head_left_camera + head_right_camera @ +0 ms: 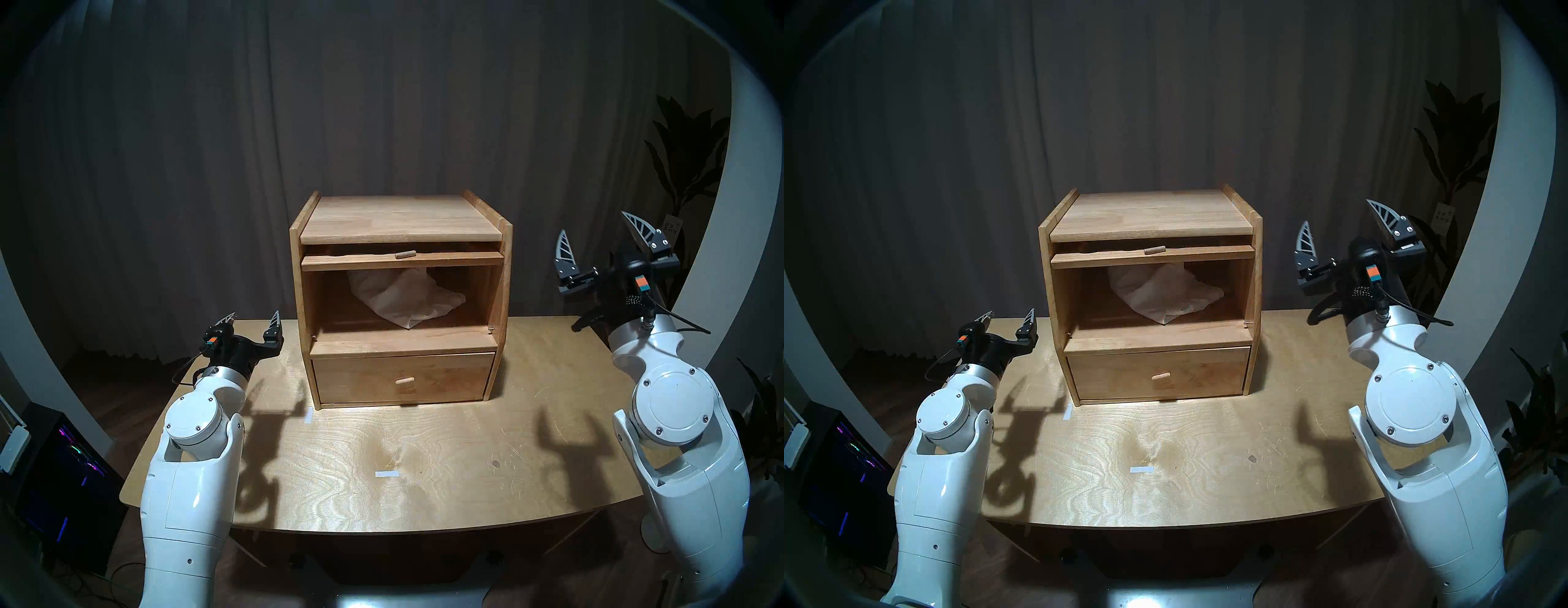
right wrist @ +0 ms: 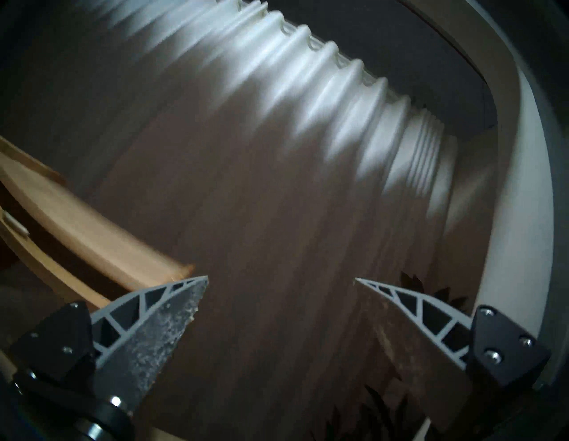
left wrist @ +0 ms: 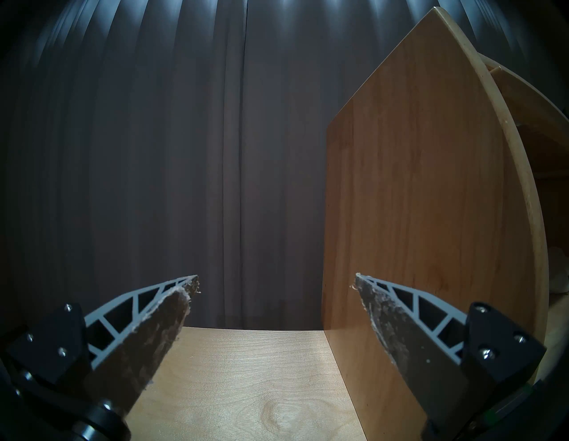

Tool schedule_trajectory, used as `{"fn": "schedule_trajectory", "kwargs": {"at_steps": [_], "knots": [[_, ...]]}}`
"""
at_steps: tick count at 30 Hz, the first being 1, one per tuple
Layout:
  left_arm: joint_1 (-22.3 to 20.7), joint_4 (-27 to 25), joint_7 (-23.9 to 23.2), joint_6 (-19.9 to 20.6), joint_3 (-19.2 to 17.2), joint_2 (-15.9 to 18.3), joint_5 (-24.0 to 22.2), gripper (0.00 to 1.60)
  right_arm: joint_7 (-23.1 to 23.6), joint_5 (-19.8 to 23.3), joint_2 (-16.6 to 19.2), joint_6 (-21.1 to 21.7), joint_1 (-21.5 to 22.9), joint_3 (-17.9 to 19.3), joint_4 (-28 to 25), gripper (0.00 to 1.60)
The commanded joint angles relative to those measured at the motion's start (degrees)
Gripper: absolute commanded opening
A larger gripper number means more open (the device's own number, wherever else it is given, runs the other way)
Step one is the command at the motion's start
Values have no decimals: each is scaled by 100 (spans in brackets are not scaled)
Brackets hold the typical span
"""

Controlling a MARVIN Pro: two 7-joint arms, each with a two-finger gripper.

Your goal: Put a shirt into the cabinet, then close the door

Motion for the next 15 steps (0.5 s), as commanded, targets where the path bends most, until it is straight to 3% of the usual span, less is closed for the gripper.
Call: {"fn": "schedule_trajectory", "kwargs": {"at_steps": [1, 4, 7, 15], "knots": [[-97, -124, -8, -40, 8, 6, -6, 160, -359, 108, -183, -2, -660, 873, 654, 160], [-102, -138, -8, -46, 11, 7, -9, 160, -359, 277, -218, -206, -754, 1161, 969, 160], [-103, -153, -8, -50, 12, 7, -11, 160, -78, 596, -158, -583, -709, 1378, 1202, 160], [-100, -153, -6, -46, 15, 12, -16, 160, 728, 1233, 202, -1216, -16, 1046, 1495, 160]]}}
